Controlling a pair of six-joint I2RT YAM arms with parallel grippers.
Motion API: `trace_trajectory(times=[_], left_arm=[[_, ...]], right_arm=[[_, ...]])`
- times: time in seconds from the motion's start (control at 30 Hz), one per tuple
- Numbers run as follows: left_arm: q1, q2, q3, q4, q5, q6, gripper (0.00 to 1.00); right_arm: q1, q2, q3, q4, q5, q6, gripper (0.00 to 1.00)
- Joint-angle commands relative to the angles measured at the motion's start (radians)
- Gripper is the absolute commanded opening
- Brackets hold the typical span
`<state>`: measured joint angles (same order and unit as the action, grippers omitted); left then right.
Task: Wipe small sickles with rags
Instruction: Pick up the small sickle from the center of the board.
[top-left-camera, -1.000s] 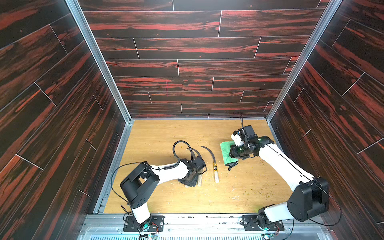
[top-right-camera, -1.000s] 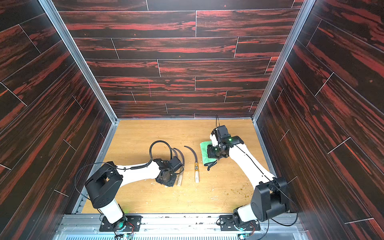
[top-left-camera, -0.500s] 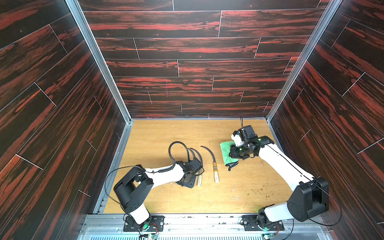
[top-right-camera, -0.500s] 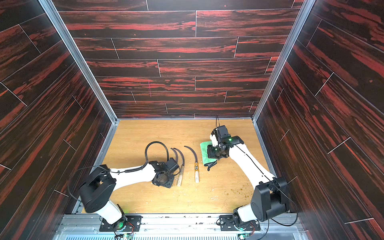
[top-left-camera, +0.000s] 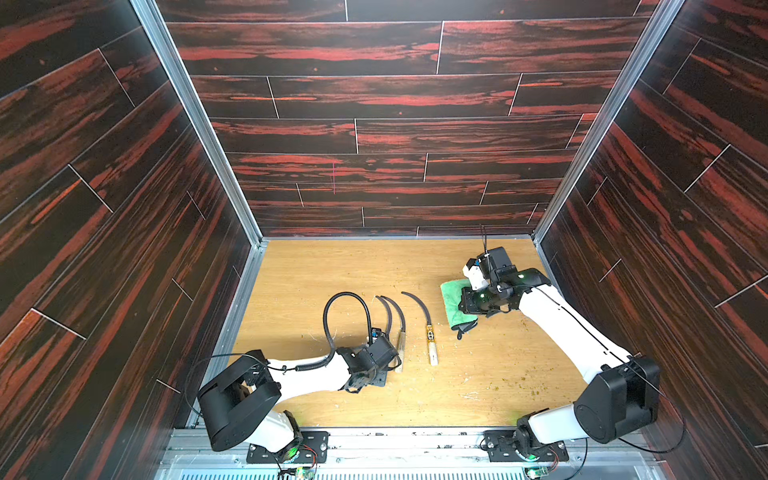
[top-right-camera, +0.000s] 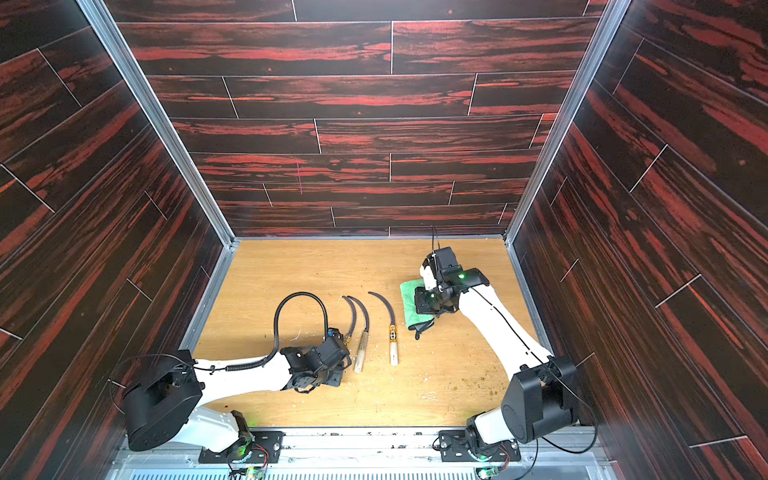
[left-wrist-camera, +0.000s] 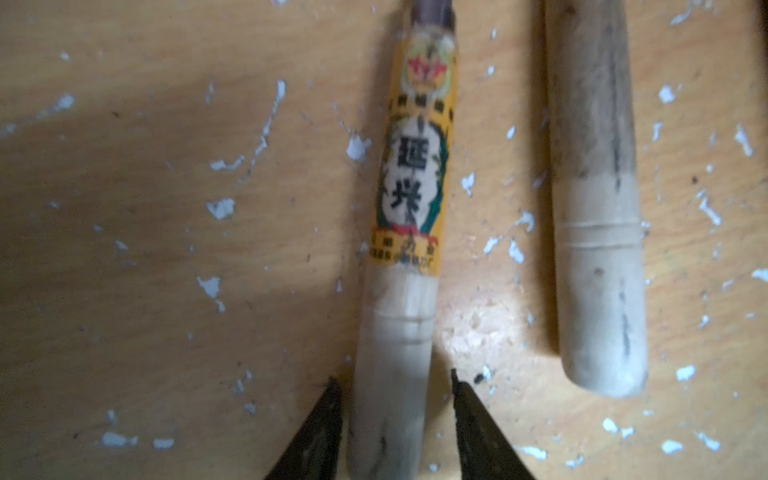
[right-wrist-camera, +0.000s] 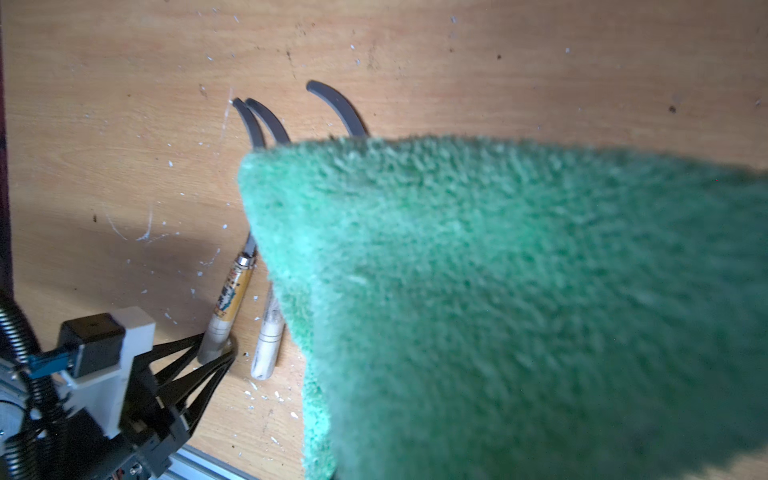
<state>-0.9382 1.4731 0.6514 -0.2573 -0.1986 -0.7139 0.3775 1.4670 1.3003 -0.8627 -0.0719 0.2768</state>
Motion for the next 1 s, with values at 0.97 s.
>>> trace_trajectory(times=[0.97], left_arm=[[-0.046,-0.053,-0.180,0.136,-0.035,-0.099,0.32]], right_arm=[[0.190,0.235,0.274,-0.069,0.017,0.013,0.11]])
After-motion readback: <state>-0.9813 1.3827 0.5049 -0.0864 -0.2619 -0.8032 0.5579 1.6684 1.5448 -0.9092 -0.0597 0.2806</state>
